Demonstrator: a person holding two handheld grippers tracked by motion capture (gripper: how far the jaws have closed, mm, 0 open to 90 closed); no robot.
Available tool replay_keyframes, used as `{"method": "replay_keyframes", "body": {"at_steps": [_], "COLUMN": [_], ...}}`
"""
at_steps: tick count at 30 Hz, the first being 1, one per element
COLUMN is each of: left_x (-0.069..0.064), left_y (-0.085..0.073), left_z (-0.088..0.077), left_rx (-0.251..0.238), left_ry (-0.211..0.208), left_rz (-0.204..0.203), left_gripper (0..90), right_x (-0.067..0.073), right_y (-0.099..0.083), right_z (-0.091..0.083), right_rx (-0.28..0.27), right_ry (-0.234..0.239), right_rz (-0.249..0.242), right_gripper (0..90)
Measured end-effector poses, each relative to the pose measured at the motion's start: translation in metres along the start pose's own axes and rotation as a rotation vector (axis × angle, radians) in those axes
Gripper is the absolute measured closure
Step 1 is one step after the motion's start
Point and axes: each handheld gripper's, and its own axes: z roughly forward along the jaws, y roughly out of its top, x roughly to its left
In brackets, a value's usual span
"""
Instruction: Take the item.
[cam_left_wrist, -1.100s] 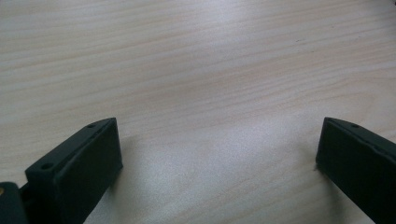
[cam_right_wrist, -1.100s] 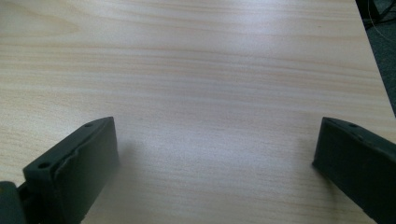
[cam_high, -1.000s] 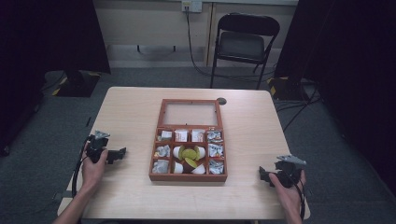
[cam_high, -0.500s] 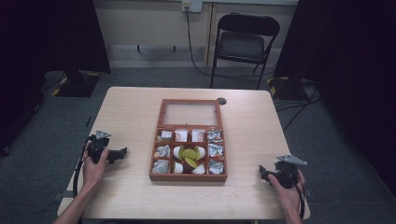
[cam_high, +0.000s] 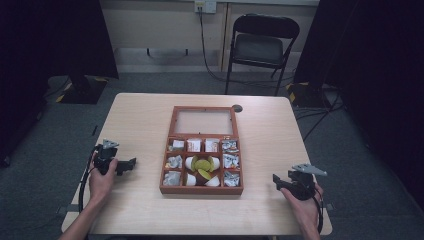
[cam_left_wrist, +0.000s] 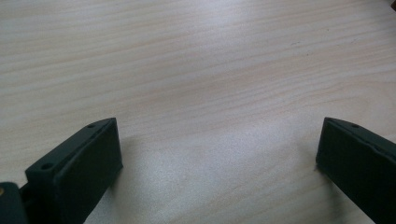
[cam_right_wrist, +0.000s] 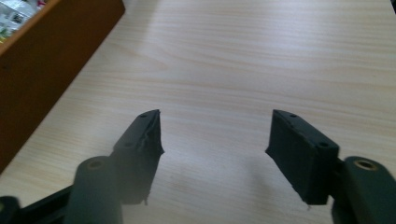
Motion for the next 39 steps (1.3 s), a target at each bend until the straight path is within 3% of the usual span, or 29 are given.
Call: {"method": "replay_keyframes", "body": {"at_steps": [12,22,35,39], "left_x": [0.000,0.000,0.000,0.000], "left_y": [0.000,0.000,0.000,0.000], "left_z": [0.000,0.000,0.000,0.000], "left_rx": [0.003,0.003,0.001,-0.001], "left_ry": [-0.003,-0.003,-0.002,-0.001], "left_rz": [0.002,0.002,0.000,-0.001], "left_gripper": [0.0,0.0,0.0,0.0], "right_x": [0.027,0.051,0.087,0.102], "right_y": [0.019,0.032,0.051,0.066], "right_z": [-0.004,0.001,0.009,0.009], "right_rx": [-0.045,-0.025,-0.038,-0.054], "right_ry": [0.106,0.195,0.295,0.332], "right_rz": [-0.036,-0.085,-0.154,-0.181], "right_gripper": [44.0,50.1,47.6,47.3]}}
